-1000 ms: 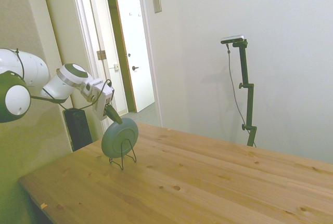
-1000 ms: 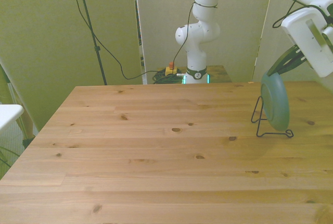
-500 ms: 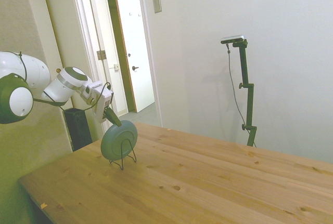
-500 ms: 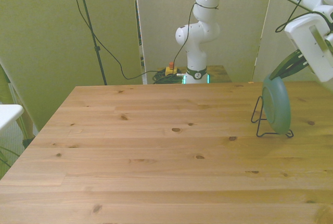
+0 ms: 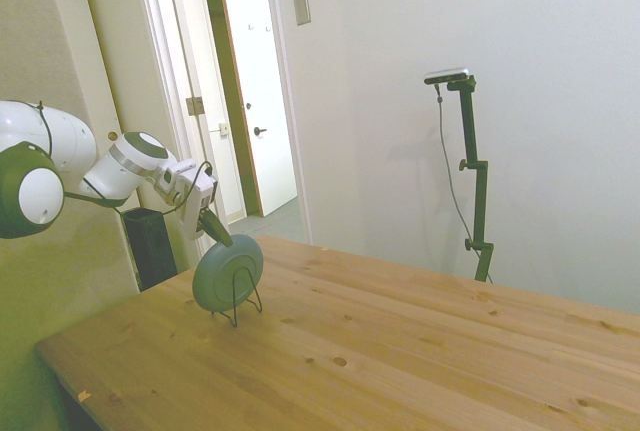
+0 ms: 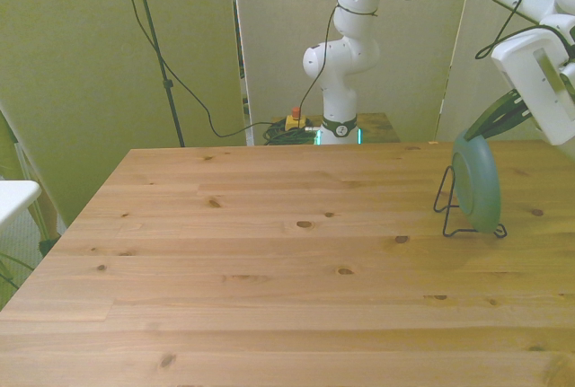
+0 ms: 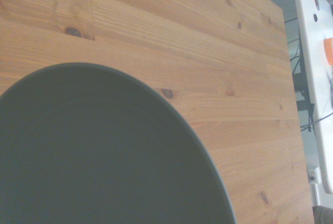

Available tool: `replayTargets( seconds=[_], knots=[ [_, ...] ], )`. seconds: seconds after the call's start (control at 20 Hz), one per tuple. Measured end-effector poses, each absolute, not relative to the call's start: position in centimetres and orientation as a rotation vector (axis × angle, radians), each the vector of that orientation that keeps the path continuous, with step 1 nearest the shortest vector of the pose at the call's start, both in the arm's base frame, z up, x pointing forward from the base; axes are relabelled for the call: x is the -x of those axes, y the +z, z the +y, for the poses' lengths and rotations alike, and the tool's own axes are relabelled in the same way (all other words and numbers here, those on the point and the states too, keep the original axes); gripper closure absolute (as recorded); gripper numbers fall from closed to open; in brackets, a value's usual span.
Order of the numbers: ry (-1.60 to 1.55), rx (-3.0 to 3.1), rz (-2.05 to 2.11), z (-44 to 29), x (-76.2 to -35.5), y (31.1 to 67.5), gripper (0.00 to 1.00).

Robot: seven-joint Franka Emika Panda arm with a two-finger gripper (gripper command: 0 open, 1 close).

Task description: Load the plate

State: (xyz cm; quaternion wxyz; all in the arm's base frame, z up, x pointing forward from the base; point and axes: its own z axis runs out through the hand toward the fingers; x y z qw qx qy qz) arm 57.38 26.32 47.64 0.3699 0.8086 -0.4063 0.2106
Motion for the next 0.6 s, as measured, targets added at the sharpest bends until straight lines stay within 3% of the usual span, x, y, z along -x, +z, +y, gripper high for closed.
replayTargets(
  seconds=[0.4, 0.6],
  knots=[
    [0.54, -2.069, -1.042, 26.0, -57.2, 47.6, 0.0],
    [0.584, -2.17, -1.088, 26.6, -55.8, 52.4, 0.0]
  ],
)
